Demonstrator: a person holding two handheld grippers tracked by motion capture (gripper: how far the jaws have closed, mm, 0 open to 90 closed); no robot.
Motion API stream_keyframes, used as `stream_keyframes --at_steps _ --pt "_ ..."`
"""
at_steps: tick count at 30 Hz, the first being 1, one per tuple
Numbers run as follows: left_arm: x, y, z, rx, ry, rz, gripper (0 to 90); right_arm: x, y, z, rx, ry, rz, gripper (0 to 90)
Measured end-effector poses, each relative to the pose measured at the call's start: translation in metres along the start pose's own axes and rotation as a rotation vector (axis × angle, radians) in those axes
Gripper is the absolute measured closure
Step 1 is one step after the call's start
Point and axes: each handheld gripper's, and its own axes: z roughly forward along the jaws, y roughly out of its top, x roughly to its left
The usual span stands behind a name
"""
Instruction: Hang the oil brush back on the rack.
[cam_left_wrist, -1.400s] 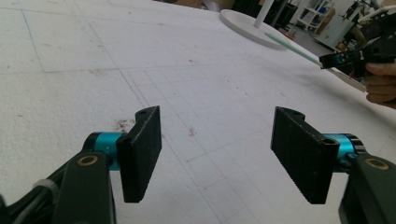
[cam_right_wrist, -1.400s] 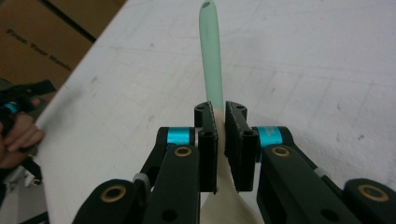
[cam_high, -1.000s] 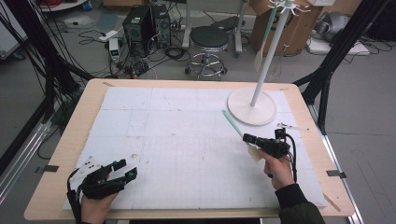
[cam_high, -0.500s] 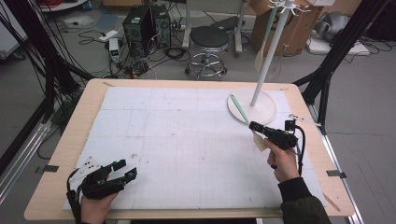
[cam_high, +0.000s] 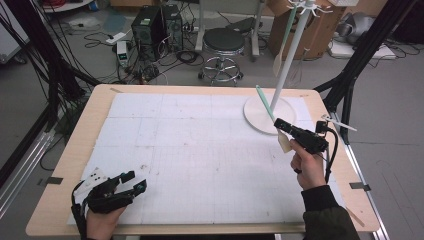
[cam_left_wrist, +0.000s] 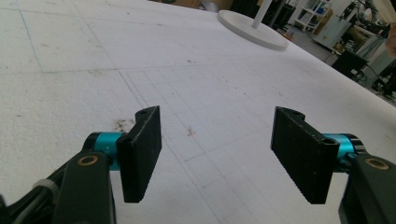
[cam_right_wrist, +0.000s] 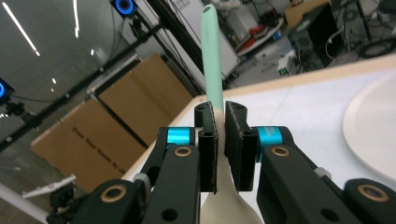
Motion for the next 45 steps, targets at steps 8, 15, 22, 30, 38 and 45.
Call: stream_keyframes --at_steps 8,15,22,30,38,45 --pt "0.000 0.000 0.000 0.000 0.001 0.002 34.3 0.011 0.016 -0.012 -0.097 0.008 -0.066 84.2" --pt "0.000 0.000 0.000 0.000 0.001 0.002 34.2 0.018 0.032 -0.016 -0.155 0.008 -0.090 84.2" --pt "0.000 0.000 0.000 -0.001 0.000 -0.002 34.2 0.024 0.043 -0.019 -0.201 0.011 -0.109 84.2" --pt "0.001 0.000 0.000 -0.004 -0.011 -0.004 34.2 0.024 0.057 -0.024 -0.269 0.016 -0.116 84.1" --pt "-0.002 0.000 0.003 0.004 -0.028 -0.007 34.2 0.018 0.073 -0.033 -0.345 0.020 -0.108 84.2" --pt "-0.003 0.001 0.005 0.009 -0.033 -0.012 34.1 0.014 0.089 -0.034 -0.378 0.023 -0.100 84.2"
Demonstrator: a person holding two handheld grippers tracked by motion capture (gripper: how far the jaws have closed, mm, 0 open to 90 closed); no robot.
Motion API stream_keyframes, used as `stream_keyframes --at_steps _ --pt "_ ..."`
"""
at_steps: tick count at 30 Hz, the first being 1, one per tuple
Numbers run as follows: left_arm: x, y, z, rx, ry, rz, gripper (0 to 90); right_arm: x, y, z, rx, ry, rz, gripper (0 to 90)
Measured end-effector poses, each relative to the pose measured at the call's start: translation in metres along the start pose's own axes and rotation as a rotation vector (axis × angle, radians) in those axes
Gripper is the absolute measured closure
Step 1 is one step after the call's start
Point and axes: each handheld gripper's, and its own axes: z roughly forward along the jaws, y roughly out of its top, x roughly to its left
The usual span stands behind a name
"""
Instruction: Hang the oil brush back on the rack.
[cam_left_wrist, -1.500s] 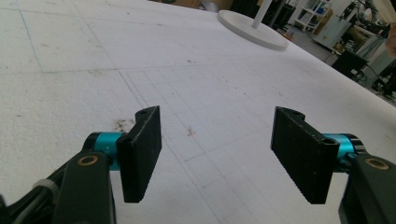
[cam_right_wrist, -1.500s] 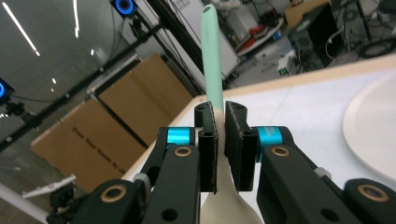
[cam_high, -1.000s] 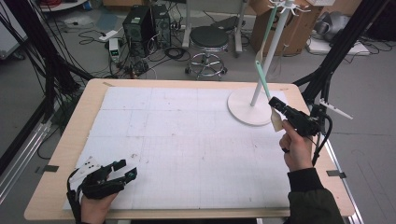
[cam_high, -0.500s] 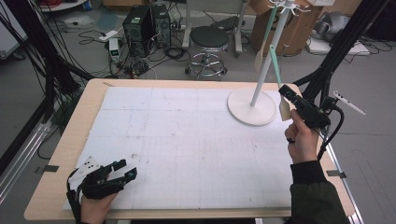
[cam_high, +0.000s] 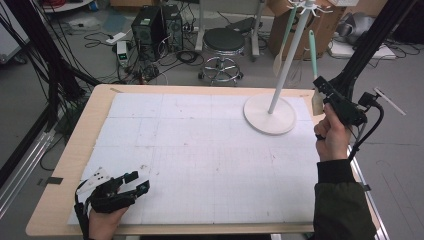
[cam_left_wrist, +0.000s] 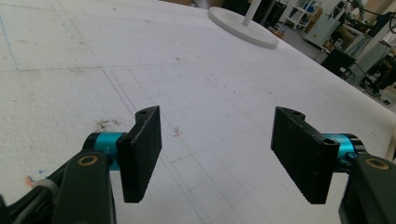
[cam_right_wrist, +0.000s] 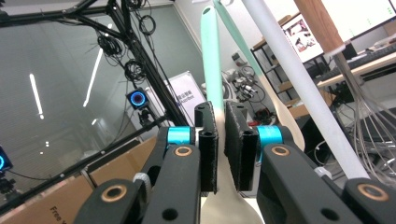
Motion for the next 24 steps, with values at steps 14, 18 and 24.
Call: stream_keyframes --at_steps 14,18,24 --pt "-0.001 0.001 -0.002 -0.017 0.002 -0.004 34.1 0.003 0.021 0.007 -0.040 -0.002 -0.020 84.3" --pt "-0.001 0.002 -0.003 -0.019 0.000 -0.002 34.1 0.007 0.026 0.011 -0.041 -0.007 -0.025 84.3" --pt "0.000 0.003 -0.003 -0.024 0.001 -0.003 34.1 0.004 0.028 0.017 -0.035 -0.025 -0.014 84.2"
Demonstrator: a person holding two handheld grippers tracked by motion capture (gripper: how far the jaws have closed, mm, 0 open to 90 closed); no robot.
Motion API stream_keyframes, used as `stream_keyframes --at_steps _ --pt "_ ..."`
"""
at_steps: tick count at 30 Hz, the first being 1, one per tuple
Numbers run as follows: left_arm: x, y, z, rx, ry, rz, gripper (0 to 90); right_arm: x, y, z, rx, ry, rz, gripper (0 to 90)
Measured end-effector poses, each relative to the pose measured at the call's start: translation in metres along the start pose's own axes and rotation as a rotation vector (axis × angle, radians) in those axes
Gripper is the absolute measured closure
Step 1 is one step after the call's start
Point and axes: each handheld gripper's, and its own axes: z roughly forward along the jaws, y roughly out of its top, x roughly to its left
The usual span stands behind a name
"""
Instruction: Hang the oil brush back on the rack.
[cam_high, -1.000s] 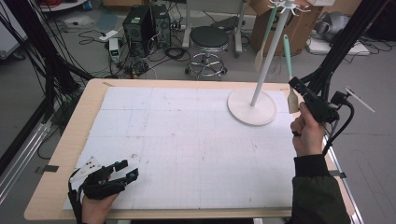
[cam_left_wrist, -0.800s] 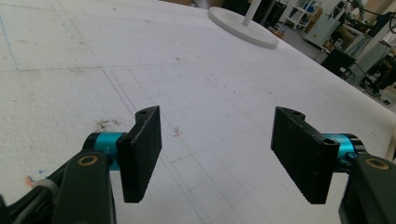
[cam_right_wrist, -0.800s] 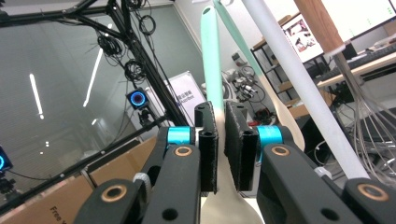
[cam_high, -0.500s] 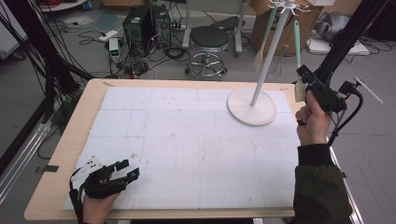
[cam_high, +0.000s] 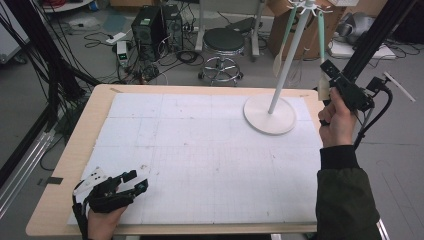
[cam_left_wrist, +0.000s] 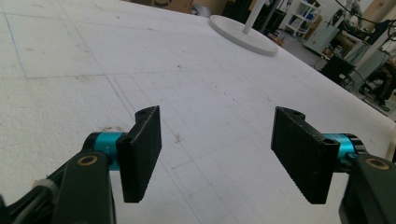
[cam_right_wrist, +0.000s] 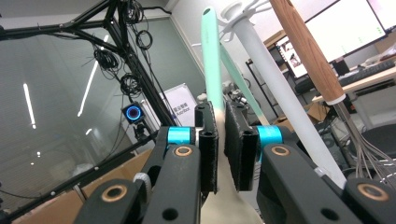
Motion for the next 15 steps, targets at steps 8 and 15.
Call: stream_keyframes --at_steps 8,15 --pt "0.0004 0.0000 0.0008 0.003 0.003 -0.001 34.0 -0.0072 -0.0008 0.0037 0.005 -0.015 0.013 84.3" --pt "0.0003 0.0000 0.0007 0.004 0.003 0.002 34.0 -0.0090 -0.0028 0.0076 0.012 -0.017 0.022 84.1"
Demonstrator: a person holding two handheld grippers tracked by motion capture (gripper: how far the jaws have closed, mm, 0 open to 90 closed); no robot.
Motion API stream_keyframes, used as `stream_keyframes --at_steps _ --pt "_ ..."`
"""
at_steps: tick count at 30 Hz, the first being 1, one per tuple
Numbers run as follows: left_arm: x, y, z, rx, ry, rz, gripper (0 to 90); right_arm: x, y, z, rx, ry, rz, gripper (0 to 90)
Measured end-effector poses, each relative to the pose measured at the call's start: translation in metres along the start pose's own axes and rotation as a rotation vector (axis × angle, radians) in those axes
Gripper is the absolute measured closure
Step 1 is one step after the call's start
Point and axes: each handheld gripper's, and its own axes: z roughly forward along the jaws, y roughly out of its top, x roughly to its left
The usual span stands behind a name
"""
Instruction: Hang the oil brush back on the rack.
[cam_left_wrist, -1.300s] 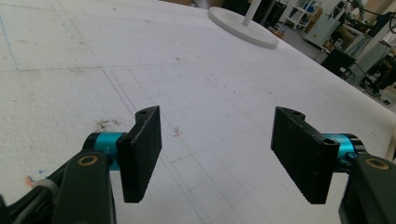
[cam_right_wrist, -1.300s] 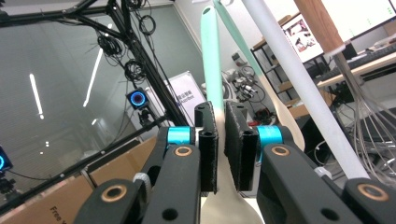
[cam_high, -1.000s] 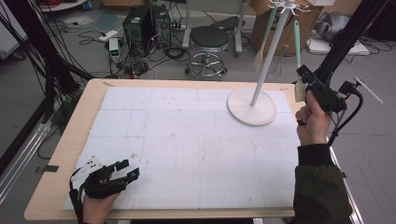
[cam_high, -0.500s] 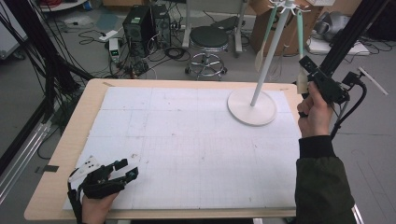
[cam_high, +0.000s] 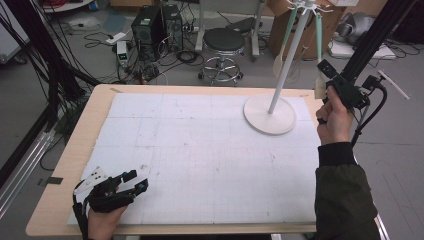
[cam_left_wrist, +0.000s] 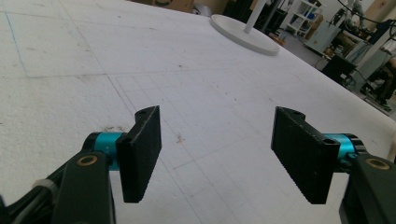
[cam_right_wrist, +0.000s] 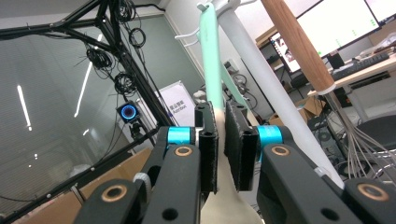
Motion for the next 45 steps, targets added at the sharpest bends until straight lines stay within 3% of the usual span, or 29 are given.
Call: stream_keyframes --at_steps 13,14,16,25,36,45 --pt "-0.001 0.001 -0.001 -0.007 -0.005 0.000 33.9 0.001 -0.007 0.009 0.041 -0.016 -0.007 83.2" --pt "-0.001 0.001 -0.001 -0.011 -0.004 0.002 33.9 0.001 -0.007 0.010 0.040 -0.023 -0.008 81.6" --pt "-0.001 0.001 -0.002 -0.016 -0.009 0.006 33.8 0.000 -0.008 0.010 0.032 -0.041 0.009 66.8" --pt "-0.005 0.003 0.000 -0.012 -0.010 0.007 26.7 -0.001 -0.014 0.007 0.053 -0.085 -0.017 45.6" --pt "-0.005 0.002 -0.001 -0.033 -0.021 0.001 22.8 -0.003 -0.034 0.002 0.091 -0.077 -0.036 37.4" --pt "-0.008 0.002 0.000 -0.019 -0.030 0.020 21.9 -0.001 -0.054 0.000 0.167 -0.078 -0.071 32.5"
